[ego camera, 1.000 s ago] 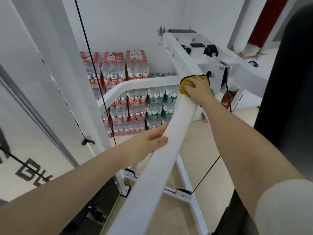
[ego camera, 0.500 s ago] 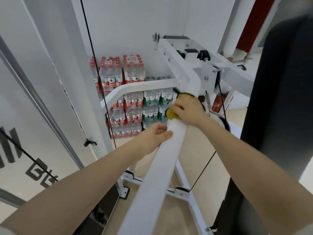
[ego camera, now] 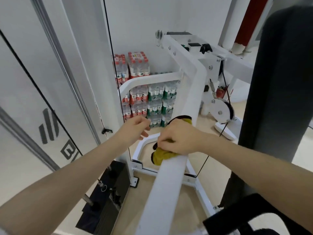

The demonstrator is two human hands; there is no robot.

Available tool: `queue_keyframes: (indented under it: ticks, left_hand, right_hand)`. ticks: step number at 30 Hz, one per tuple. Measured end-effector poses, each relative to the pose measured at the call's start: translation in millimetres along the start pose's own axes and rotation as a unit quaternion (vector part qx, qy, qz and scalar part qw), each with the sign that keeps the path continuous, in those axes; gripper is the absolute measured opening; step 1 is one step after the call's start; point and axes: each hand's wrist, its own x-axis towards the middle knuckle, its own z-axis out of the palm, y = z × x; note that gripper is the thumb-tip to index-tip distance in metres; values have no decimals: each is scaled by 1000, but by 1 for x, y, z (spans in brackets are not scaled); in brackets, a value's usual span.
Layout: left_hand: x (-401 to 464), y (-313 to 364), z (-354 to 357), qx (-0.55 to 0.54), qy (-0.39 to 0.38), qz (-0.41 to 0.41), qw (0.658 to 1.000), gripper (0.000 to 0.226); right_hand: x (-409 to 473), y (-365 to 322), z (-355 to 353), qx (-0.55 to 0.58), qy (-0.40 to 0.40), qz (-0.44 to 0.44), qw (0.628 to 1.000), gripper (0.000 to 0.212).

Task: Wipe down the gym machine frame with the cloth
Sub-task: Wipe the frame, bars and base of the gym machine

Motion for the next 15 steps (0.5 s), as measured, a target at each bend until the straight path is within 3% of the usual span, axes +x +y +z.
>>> queue_keyframes:
  ticks: [2, 4, 6, 9, 12, 15]
  left_hand:
    - [-8, -1, 3, -9, -14, -1, 1000, 18]
    - [-14, 1, 5, -22, -25, 3, 999, 20]
    - [-20, 2, 6, -41, -30, 7, 999, 21]
    - [-26, -1, 6, -65, -37, 5, 997, 18]
    - [-30, -1, 9, -67, -50, 9, 996, 21]
    - [-29, 3, 13, -81, -54, 13, 995, 21]
  right_hand:
    - [-3, -12, 0, 19, -47, -36, 998, 45]
    - [-1, -1, -2, 10, -38, -20, 999, 38]
    - [2, 26, -6, 6, 57, 75, 996, 35]
    - [9, 47, -4, -9, 174, 255, 951, 23]
    - [10, 13, 8, -36, 113, 328, 937, 34]
    - [-7, -12, 14, -14, 78, 277, 958, 42]
